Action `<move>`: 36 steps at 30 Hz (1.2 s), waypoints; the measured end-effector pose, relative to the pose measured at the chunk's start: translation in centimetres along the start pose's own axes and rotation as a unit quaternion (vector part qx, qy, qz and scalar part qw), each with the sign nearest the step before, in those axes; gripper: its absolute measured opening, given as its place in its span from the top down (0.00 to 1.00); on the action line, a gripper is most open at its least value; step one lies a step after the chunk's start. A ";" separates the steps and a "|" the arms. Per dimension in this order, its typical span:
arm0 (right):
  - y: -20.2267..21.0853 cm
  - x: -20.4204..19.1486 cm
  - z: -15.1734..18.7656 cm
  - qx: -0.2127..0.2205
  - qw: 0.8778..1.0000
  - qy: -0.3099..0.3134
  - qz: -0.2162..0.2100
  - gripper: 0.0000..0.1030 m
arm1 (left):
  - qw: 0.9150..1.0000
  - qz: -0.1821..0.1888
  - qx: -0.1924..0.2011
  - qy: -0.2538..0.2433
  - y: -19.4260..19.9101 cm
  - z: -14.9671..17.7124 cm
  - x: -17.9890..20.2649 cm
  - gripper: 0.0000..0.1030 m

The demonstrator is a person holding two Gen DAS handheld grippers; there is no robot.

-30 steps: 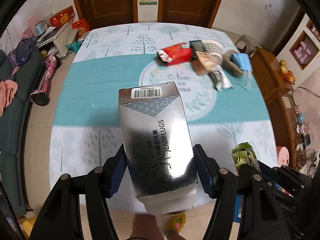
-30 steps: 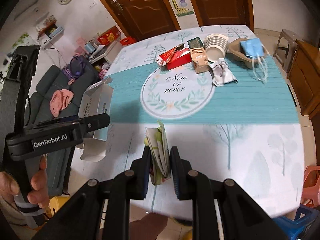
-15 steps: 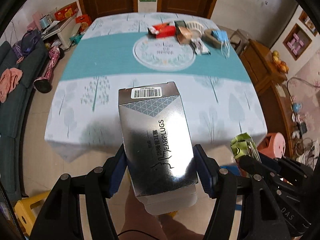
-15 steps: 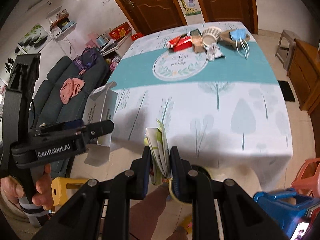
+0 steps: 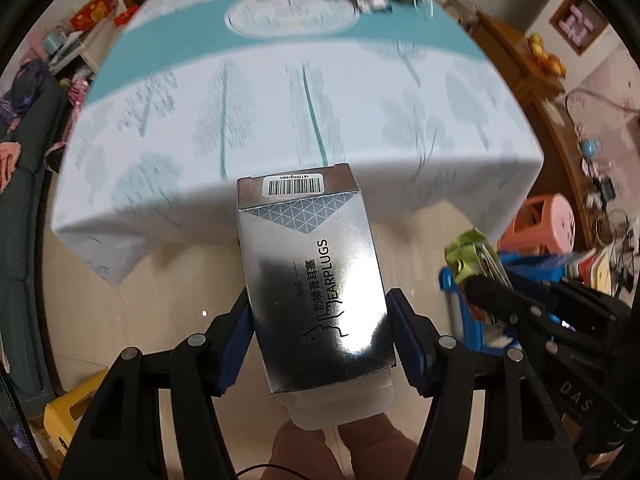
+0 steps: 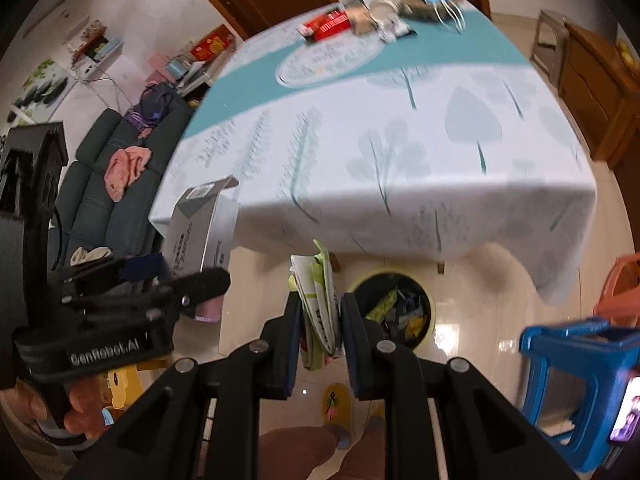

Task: Collect trash
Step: 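Carry the earplugs box and wrapper over the trash bin, then open both tools to drop the box and wrapper into the bin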

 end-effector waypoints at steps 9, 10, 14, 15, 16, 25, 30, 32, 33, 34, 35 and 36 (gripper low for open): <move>-6.4 3.9 3.8 -0.012 0.998 -0.051 0.038 0.82 | 0.999 0.016 -0.041 -0.027 -8.2 3.2 1.1 0.39; -7.3 4.4 4.2 -0.011 0.997 -0.058 0.043 0.82 | 0.998 0.020 -0.044 -0.030 -9.4 3.5 1.2 0.39; -10.3 6.5 5.7 -0.008 0.996 -0.077 0.054 0.82 | 0.997 0.030 -0.052 -0.042 -13.6 4.6 2.1 0.39; -10.9 7.0 5.9 -0.007 0.995 -0.080 0.057 0.81 | 0.997 0.030 -0.054 -0.043 -14.7 4.8 2.3 0.39; -12.0 8.0 6.4 -0.008 0.994 -0.085 0.064 0.82 | 0.997 0.031 -0.057 -0.043 -16.0 4.9 2.5 0.39; -19.7 15.1 8.5 0.001 0.990 -0.109 0.088 0.81 | 0.995 0.050 -0.078 -0.033 -26.4 5.4 4.2 0.38; -23.5 18.2 9.5 0.003 0.989 -0.117 0.095 0.79 | 0.994 0.053 -0.084 -0.040 -31.1 5.3 5.1 0.37; -25.0 19.5 9.9 0.000 0.988 -0.125 0.091 0.75 | 0.994 0.055 -0.083 -0.042 -32.7 5.4 5.5 0.37; -25.7 20.1 10.0 -0.001 0.988 -0.128 0.089 0.74 | 0.994 0.054 -0.082 -0.045 -33.2 5.4 5.8 0.36; -25.8 20.0 10.2 -0.002 0.988 -0.129 0.088 0.73 | 0.994 0.053 -0.081 -0.048 -33.6 5.4 6.0 0.36; -26.3 20.4 10.3 -0.005 0.988 -0.130 0.088 0.72 | 0.994 0.052 -0.081 -0.051 -34.1 5.3 6.2 0.36; -26.7 20.8 10.5 -0.007 0.987 -0.132 0.087 0.71 | 0.994 0.051 -0.081 -0.054 -34.4 5.2 6.3 0.35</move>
Point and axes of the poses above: each gripper's, at about its wrist camera, not at the fingertips, and y roughly against the way its jaws point, x to its right, z to its underside, the point moved 3 cm from there along -y, roughly the way its jaws point, and after that the axes turned 15 degrees about -z, right-handed, at the moved point
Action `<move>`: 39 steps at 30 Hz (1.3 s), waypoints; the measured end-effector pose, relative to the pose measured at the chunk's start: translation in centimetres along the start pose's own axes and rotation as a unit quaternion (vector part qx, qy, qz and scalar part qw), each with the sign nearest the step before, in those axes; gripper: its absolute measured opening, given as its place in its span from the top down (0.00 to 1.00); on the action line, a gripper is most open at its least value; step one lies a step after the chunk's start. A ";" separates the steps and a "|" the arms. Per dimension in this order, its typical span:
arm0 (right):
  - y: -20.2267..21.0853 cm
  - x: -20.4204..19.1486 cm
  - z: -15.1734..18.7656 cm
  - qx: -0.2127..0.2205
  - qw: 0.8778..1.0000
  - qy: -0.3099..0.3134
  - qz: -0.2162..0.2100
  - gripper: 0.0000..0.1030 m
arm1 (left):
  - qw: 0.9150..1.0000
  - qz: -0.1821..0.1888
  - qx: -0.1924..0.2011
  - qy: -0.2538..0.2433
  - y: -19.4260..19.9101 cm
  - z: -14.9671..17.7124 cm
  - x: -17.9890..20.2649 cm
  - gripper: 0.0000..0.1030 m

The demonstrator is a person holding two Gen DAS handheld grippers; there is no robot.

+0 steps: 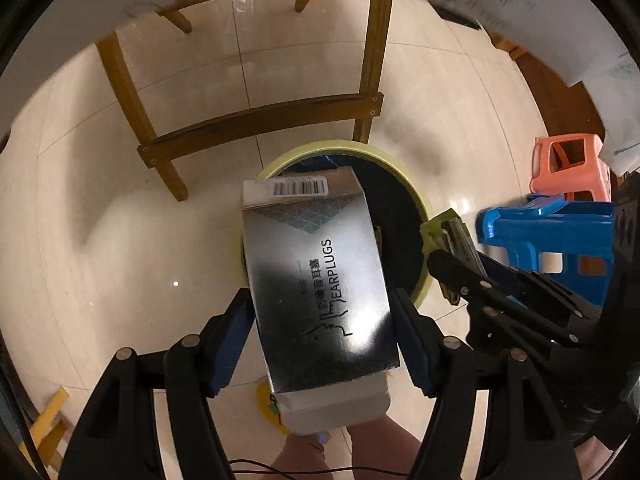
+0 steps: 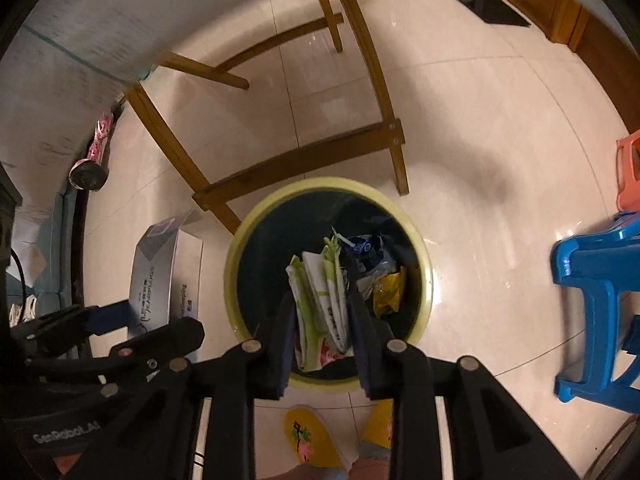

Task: Collect trash
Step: 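Open both tools to drop the box and wrapper into the bin, then raise both open tools and return over the table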

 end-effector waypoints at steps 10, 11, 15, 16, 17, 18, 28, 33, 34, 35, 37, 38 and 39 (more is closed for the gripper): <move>-0.8 1.3 0.1 0.003 1.000 -0.008 0.012 0.56 | 0.999 -0.032 -0.004 -0.007 -0.8 -0.4 -0.1 0.18; -0.5 1.4 0.1 0.005 1.000 -0.010 0.011 0.55 | 0.999 -0.032 -0.001 -0.004 -0.5 -0.4 -0.3 0.16; 0.7 1.1 -0.1 0.010 1.000 -0.010 0.009 0.51 | 0.999 -0.033 0.009 0.002 1.0 -0.4 -0.4 0.13; 1.1 0.9 -0.2 0.011 1.000 -0.008 0.010 0.51 | 0.999 -0.033 0.011 0.003 1.2 -0.4 -0.5 0.13; 1.5 0.7 -0.3 0.012 1.000 -0.007 0.012 0.51 | 0.999 -0.033 0.013 0.004 1.7 -0.4 -0.5 0.13; 1.7 0.6 -0.3 0.014 1.000 -0.007 0.012 0.51 | 0.999 -0.032 0.015 0.006 2.1 -0.4 -0.5 0.13; 8.0 -2.2 -0.5 0.028 1.000 -0.010 0.007 0.51 | 0.999 -0.033 0.038 0.007 9.3 0.4 -0.5 0.13; 12.7 -4.6 -0.4 0.034 0.999 -0.012 0.006 0.51 | 0.998 -0.031 0.057 -0.005 15.3 0.9 -0.7 0.13; 13.7 -5.2 -0.4 0.035 0.999 -0.011 0.005 0.51 | 0.997 -0.032 0.063 -0.007 16.8 0.9 -0.8 0.13; 14.6 -5.6 -0.5 0.036 0.999 -0.011 0.005 0.51 | 0.997 -0.031 0.071 -0.010 18.5 1.0 -0.9 0.13; 16.9 -7.0 -0.5 0.040 0.999 -0.006 0.006 0.51 | 0.996 -0.029 0.084 -0.013 21.5 1.2 -1.1 0.13; 18.0 -7.7 -0.6 0.042 0.999 -0.003 0.006 0.51 | 0.996 -0.027 0.089 -0.015 22.7 1.2 -1.2 0.13; 18.8 -8.1 -0.7 0.044 0.999 -0.001 0.005 0.51 | 0.995 -0.028 0.095 -0.017 24.0 1.3 -1.3 0.13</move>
Point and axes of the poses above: each gripper's, at about its wrist camera, not at the fingertips, and y roughly against the way its jaws point, x to its right, z to its underside, the point moved 3 cm from there along -y, roughly the way its jaws point, and after that the axes turned 15 degrees about -z, right-handed, at the moved point
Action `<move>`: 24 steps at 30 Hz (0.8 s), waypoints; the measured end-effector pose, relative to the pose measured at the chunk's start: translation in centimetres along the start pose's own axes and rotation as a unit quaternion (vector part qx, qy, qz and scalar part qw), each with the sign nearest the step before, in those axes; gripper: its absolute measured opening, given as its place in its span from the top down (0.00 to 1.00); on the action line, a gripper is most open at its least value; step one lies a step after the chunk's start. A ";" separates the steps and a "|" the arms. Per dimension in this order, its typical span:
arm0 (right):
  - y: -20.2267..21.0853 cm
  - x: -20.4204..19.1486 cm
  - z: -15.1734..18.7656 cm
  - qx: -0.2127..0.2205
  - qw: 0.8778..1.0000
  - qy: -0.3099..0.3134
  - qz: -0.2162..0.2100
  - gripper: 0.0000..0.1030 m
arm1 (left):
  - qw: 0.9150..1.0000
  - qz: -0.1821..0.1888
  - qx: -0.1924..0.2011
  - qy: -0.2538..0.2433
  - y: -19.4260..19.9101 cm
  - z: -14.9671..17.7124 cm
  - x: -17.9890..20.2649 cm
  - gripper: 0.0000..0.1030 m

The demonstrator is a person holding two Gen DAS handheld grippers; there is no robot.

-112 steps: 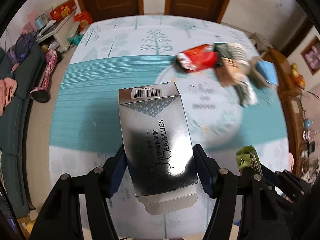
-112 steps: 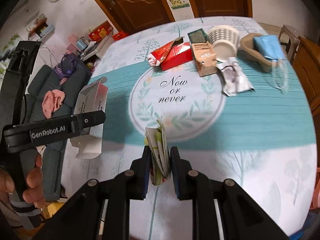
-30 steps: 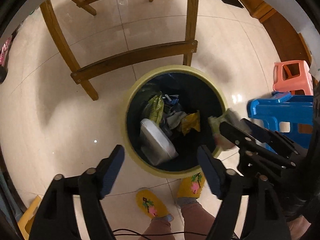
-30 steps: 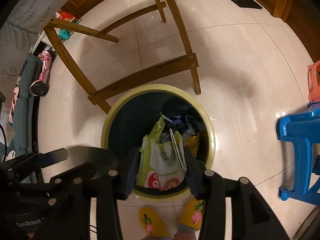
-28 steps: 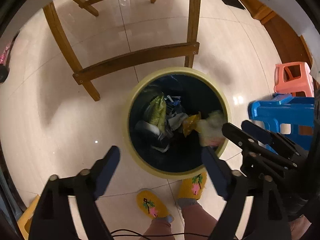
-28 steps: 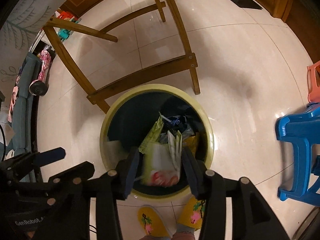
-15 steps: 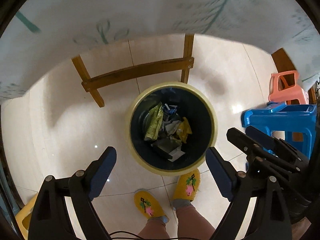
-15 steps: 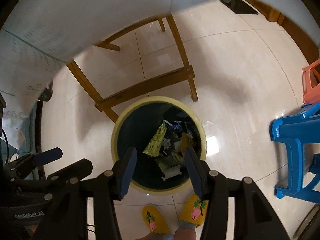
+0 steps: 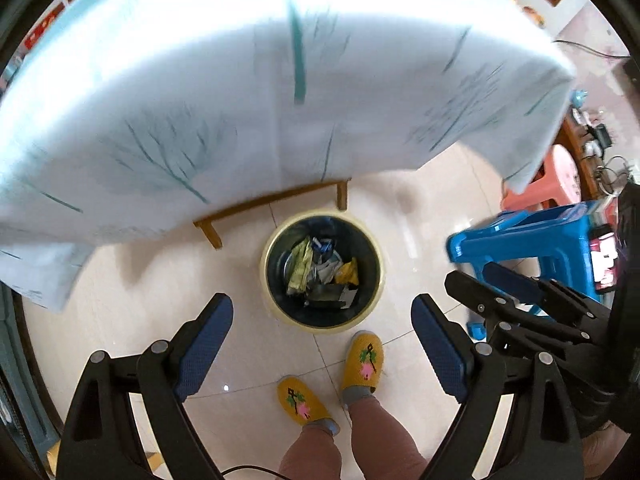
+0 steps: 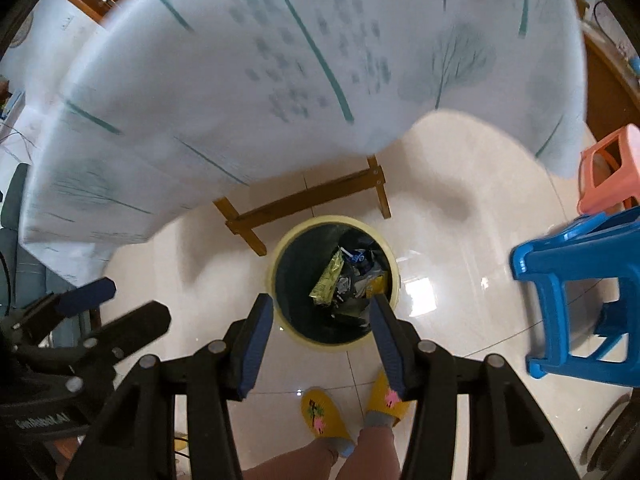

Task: Collect trash
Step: 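Raise both open tools and return over the table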

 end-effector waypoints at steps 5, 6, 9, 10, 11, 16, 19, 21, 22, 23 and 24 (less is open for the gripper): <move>5.7 -3.2 -1.3 0.020 1.000 0.017 -0.004 0.51 | 1.000 0.000 0.030 -0.003 6.1 -0.8 -0.6 0.13; 6.4 -3.6 -1.5 0.023 1.000 0.019 -0.005 0.51 | 0.999 0.000 0.034 -0.001 6.8 -1.0 -0.7 0.13; 9.5 -5.4 -2.7 0.038 0.999 0.036 -0.010 0.51 | 0.999 -0.001 0.049 0.007 9.7 -1.8 -1.1 0.13; 10.3 -5.9 -3.0 0.043 0.998 0.042 -0.011 0.51 | 0.998 -0.001 0.057 0.010 10.7 -2.3 -1.3 0.13; 10.9 -6.4 -3.4 0.048 0.998 0.047 -0.012 0.51 | 0.998 -0.002 0.064 0.011 11.6 -2.7 -1.2 0.13; 13.9 -8.4 -6.0 0.068 0.994 0.080 -0.023 0.51 | 0.994 -0.020 0.102 0.018 15.6 -5.3 -1.5 0.13; 15.3 -9.4 -7.7 0.079 0.991 0.102 -0.029 0.51 | 0.992 -0.031 0.123 0.026 17.7 -7.0 -2.0 0.13; 15.9 -10.0 -8.9 0.086 0.989 0.114 -0.032 0.51 | 0.990 -0.037 0.134 0.031 18.7 -8.1 -2.2 0.13; 16.2 -10.1 -9.3 0.088 0.988 0.119 -0.034 0.51 | 0.988 -0.044 0.141 0.035 19.4 -8.8 -2.4 0.13; 16.4 -10.3 -9.9 0.090 0.987 0.125 -0.036 0.51 | 0.987 -0.051 0.146 0.038 19.9 -9.4 -2.5 0.13; 16.6 -10.5 -10.5 0.093 0.986 0.131 -0.037 0.51 | 0.987 -0.055 0.149 0.039 20.2 -9.7 -2.6 0.13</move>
Point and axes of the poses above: each gripper's, at about its wrist camera, not at the fingertips, and y roughly against the way its jaws point, x to its right, z to its underside, the point moved 3 cm from there along -y, roughly the way its jaws point, and after that the axes turned 15 degrees about -z, right-handed, at the moved point
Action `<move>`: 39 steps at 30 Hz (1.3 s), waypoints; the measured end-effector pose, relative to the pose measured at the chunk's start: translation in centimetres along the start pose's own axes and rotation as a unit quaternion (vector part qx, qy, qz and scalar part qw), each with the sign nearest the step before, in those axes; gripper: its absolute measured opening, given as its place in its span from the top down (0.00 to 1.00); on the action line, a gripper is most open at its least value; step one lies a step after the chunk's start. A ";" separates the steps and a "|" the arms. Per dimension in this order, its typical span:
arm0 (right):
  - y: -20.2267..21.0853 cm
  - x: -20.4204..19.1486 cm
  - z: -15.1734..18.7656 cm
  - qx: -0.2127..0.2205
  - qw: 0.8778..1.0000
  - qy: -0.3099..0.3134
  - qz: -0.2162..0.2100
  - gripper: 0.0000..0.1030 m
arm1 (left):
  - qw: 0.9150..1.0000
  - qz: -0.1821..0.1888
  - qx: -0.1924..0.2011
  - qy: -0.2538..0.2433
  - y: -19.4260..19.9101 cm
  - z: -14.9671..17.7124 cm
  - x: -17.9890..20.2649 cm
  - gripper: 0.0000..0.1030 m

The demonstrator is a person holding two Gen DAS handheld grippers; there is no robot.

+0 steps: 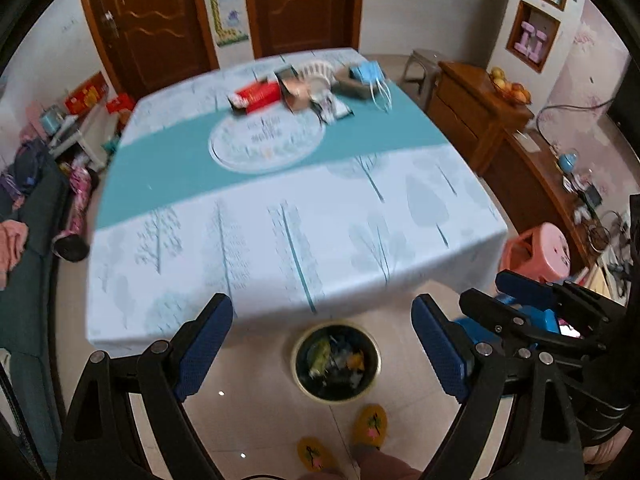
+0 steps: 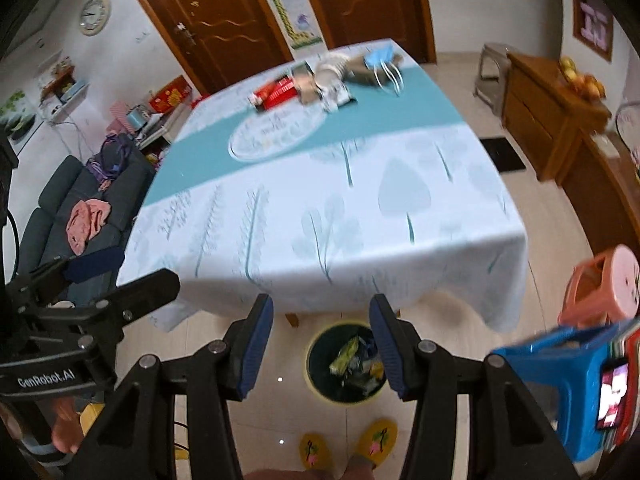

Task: Collect trash
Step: 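Raise both open tools and return over the table, then grasp the red cylindrical wrapper with the left tool while the right tool grasps the kraft carton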

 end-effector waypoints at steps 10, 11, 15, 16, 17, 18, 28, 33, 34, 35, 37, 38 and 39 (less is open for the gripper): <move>-0.5 1.0 -4.5 0.018 1.000 0.012 0.007 0.51 | 0.999 -0.038 0.006 0.017 -1.2 -4.8 -1.7 0.13; -0.8 1.2 -4.9 0.019 1.000 0.010 0.010 0.51 | 0.999 -0.038 0.007 0.014 -1.6 -5.3 -1.8 0.13; -2.2 2.2 -6.8 0.027 0.999 -0.006 0.026 0.51 | 1.000 -0.027 0.000 -0.012 -4.1 -7.7 -2.1 0.13; -2.6 2.5 -7.3 0.030 0.999 -0.013 0.031 0.51 | 1.000 -0.022 -0.001 -0.022 -5.0 -8.6 -2.2 0.13; -3.0 2.7 -7.8 0.032 0.999 -0.019 0.036 0.51 | 0.999 -0.018 -0.001 -0.034 -5.8 -9.5 -2.3 0.13; -3.5 3.0 -8.5 0.036 0.998 -0.029 0.043 0.51 | 0.999 -0.015 0.000 -0.046 -6.5 -10.5 -2.5 0.13; -9.8 3.8 -14.6 0.065 0.987 -0.127 0.076 0.51 | 0.992 0.010 -0.015 -0.125 -15.1 -21.1 -6.1 0.13; -12.3 4.5 -16.3 0.069 0.979 -0.172 0.087 0.51 | 0.990 0.018 -0.032 -0.136 -20.2 -25.8 -7.5 0.13; -12.9 4.5 -16.7 0.067 0.978 -0.175 0.090 0.51 | 0.990 0.018 -0.033 -0.137 -21.0 -26.5 -7.6 0.13; -13.5 4.5 -17.2 0.064 0.978 -0.175 0.093 0.51 | 0.990 0.019 -0.034 -0.137 -22.0 -27.2 -7.7 0.13; -14.4 4.5 -18.3 0.063 0.978 -0.173 0.096 0.51 | 0.989 0.018 -0.034 -0.142 -23.7 -28.3 -7.6 0.13; -14.8 4.4 -19.0 0.065 0.979 -0.170 0.095 0.51 | 0.989 0.017 -0.034 -0.145 -24.5 -28.7 -7.4 0.13; -15.2 4.3 -19.6 0.067 0.979 -0.167 0.094 0.51 | 0.988 0.016 -0.035 -0.150 -25.3 -29.1 -7.2 0.13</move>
Point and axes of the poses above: each gripper's, at about its wrist camera, not at the fingertips, and y roughly against the way its jaws point, x to its right, z to its underside, the point moved 3 cm from there along -y, roughly the way its jaws point, and after that the axes turned 15 degrees about -z, right-handed, at the moved point
